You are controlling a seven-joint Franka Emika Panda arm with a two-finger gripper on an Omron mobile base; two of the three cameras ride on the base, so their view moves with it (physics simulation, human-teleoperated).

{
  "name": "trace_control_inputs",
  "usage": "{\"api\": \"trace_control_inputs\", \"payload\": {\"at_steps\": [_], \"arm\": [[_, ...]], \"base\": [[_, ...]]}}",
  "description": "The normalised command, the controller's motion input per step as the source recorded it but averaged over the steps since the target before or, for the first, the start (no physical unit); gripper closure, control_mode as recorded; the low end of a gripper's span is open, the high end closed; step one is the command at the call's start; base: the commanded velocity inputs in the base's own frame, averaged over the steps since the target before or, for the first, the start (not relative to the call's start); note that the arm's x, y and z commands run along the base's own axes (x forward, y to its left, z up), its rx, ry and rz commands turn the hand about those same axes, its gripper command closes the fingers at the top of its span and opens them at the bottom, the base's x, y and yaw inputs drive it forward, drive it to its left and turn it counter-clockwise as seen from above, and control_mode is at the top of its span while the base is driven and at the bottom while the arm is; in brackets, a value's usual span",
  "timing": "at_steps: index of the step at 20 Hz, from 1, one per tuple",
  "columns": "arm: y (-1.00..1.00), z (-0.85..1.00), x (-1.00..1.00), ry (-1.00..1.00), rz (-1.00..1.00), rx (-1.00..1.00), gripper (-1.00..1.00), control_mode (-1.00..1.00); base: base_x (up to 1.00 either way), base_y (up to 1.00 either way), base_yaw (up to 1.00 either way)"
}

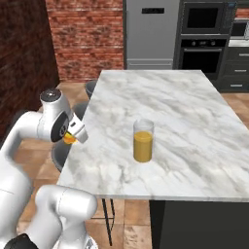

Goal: Place the pitcher and cup on the dining counter for serving.

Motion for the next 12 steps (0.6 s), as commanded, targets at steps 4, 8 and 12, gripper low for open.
{"api": "trace_control_inputs", "payload": {"at_steps": [4, 8, 12], "arm": [[-0.34, -0.08, 0.99, 0.17, -0.14, 0.0, 1.0, -1.0], [-0.08, 0.0, 0.15, 0.03, -0.03, 0.01, 1.0, -1.0], [0.0, -0.27, 0.48, 0.01, 0.0, 0.0, 1.0, -1.0]], "base": [[0.0, 0.0, 0.0], [0.0, 0.0, 0.0], [0.0, 0.0, 0.0]]}}
